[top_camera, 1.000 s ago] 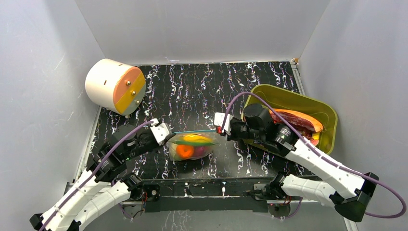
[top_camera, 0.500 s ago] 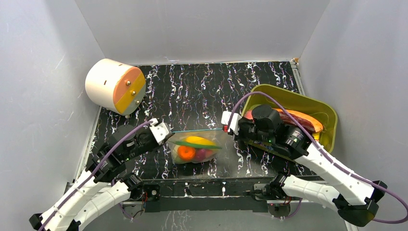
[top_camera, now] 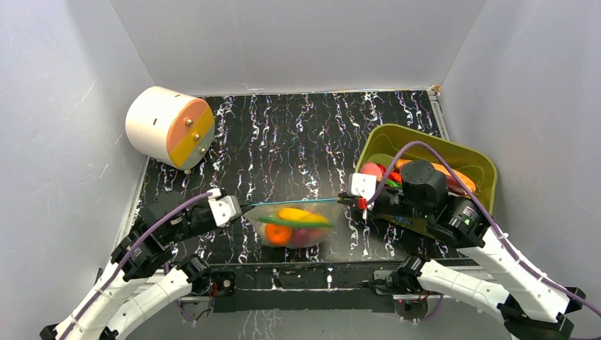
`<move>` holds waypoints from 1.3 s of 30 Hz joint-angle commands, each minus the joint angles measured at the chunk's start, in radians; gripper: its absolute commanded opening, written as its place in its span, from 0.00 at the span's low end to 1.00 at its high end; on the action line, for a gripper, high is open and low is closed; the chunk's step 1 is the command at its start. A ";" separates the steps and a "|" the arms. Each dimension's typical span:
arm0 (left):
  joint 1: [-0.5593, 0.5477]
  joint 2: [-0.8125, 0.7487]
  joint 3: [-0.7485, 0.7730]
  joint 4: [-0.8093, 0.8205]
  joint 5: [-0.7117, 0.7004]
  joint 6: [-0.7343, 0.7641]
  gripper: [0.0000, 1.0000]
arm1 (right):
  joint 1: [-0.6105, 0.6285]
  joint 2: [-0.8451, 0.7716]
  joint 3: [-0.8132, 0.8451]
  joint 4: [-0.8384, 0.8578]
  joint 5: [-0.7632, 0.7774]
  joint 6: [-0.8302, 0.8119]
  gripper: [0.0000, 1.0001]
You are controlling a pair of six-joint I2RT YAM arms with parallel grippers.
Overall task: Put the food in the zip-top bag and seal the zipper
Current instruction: Zip the zipper food storage bag at the center of the board, then place the zipper food storage bag at the center of the board.
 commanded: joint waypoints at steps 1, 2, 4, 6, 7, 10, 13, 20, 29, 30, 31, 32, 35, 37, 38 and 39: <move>0.014 0.000 0.021 -0.066 -0.055 0.025 0.00 | -0.021 0.008 -0.020 0.041 0.085 -0.005 0.00; 0.013 0.010 0.016 -0.062 -0.071 0.022 0.00 | -0.021 0.030 -0.029 0.047 0.120 -0.008 0.00; 0.014 0.037 0.003 -0.041 -0.112 0.011 0.00 | -0.021 0.078 -0.042 0.076 0.188 -0.001 0.00; 0.014 0.069 -0.016 0.002 -0.175 -0.015 0.00 | -0.021 0.132 -0.056 0.136 0.247 0.016 0.00; 0.014 0.090 -0.026 0.028 -0.206 -0.029 0.00 | -0.021 0.159 -0.062 0.168 0.272 0.020 0.00; 0.013 0.173 0.002 0.064 -0.264 -0.076 0.03 | -0.028 0.250 -0.055 0.229 0.307 -0.005 0.00; 0.014 0.269 0.044 0.066 -0.276 -0.102 0.07 | -0.059 0.336 -0.031 0.271 0.292 -0.020 0.00; 0.016 0.327 0.029 0.235 -0.458 -0.223 0.28 | -0.228 0.455 -0.082 0.565 0.101 -0.012 0.00; 0.015 0.307 0.070 0.211 -0.449 -0.389 0.98 | -0.380 0.776 0.053 0.867 0.129 0.195 0.19; 0.015 0.299 0.055 0.195 -0.491 -0.401 0.98 | -0.382 0.762 0.039 0.885 0.156 0.242 0.31; 0.015 0.293 0.042 0.192 -0.554 -0.452 0.98 | -0.382 0.745 0.028 0.879 0.155 0.274 0.39; 0.015 0.293 0.041 0.174 -0.617 -0.527 0.98 | -0.382 0.713 0.013 0.865 0.140 0.307 0.48; 0.015 0.306 0.053 0.146 -0.666 -0.616 0.98 | -0.382 0.646 -0.012 0.840 0.104 0.363 0.60; 0.015 0.320 0.053 0.137 -0.683 -0.645 0.98 | -0.382 0.598 -0.032 0.830 0.103 0.417 0.78; 0.014 0.329 0.054 0.133 -0.697 -0.663 0.98 | -0.382 0.574 -0.043 0.824 0.106 0.446 0.95; 0.015 0.337 0.057 0.127 -0.712 -0.683 0.98 | -0.382 0.552 -0.055 0.815 0.116 0.478 0.98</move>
